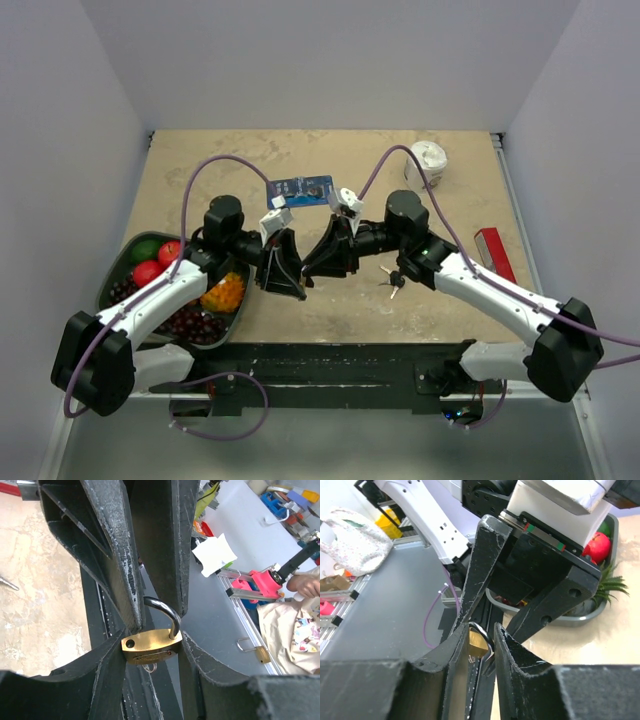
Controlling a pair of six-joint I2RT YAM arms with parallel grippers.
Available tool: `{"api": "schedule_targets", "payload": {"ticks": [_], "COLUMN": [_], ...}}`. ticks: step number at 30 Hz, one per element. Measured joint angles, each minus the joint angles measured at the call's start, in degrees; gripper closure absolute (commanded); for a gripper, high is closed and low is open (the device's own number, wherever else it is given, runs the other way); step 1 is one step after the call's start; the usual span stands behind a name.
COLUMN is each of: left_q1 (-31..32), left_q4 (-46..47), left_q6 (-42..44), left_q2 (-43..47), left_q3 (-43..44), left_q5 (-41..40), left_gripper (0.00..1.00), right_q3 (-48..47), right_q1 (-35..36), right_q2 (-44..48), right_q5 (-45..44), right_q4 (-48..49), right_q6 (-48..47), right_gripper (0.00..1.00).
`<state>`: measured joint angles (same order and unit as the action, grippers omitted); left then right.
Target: Unlock with the key
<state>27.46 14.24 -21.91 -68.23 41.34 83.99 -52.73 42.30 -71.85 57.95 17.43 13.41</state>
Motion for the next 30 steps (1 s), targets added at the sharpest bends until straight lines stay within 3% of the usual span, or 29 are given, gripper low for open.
{"api": "schedule_targets", "payload": {"ticks": [6,14,20,28,30], "left_q1": [-0.8,-0.7,-0.2,-0.2,-0.2], "left_q4": [-9.0,-22.9,-29.0,-34.9,-35.0], "left_q6": [6.4,13.8,13.5,13.5,13.0], "left_q2": [-0.2,-5.3,-7.3,-16.7,-18.7], "left_q3": [1.1,7.1,7.3,10.4,10.4], "left_q5": [-6.0,-33.0,-48.7,-58.7,-59.6], "left_gripper": [1.0,1.0,1.0,1.0,1.0], "right_q3": [-0.8,-1.7,0.5,1.5,1.5], "right_q1": [-0.1,-0.2,0.6,1.1,1.4], "right_q2": [0.4,-3.3,-10.9,-22.3,-24.1], "right_q5": [-5.2,-26.8,-35.3,-39.7,-40.9], "right_q4": [-6.1,-12.5,-5.0,4.3,4.9], "right_q6": [-1.9,-0.6,5.3,10.6,11.2], "right_gripper": [1.0,1.0,1.0,1.0,0.94]}}
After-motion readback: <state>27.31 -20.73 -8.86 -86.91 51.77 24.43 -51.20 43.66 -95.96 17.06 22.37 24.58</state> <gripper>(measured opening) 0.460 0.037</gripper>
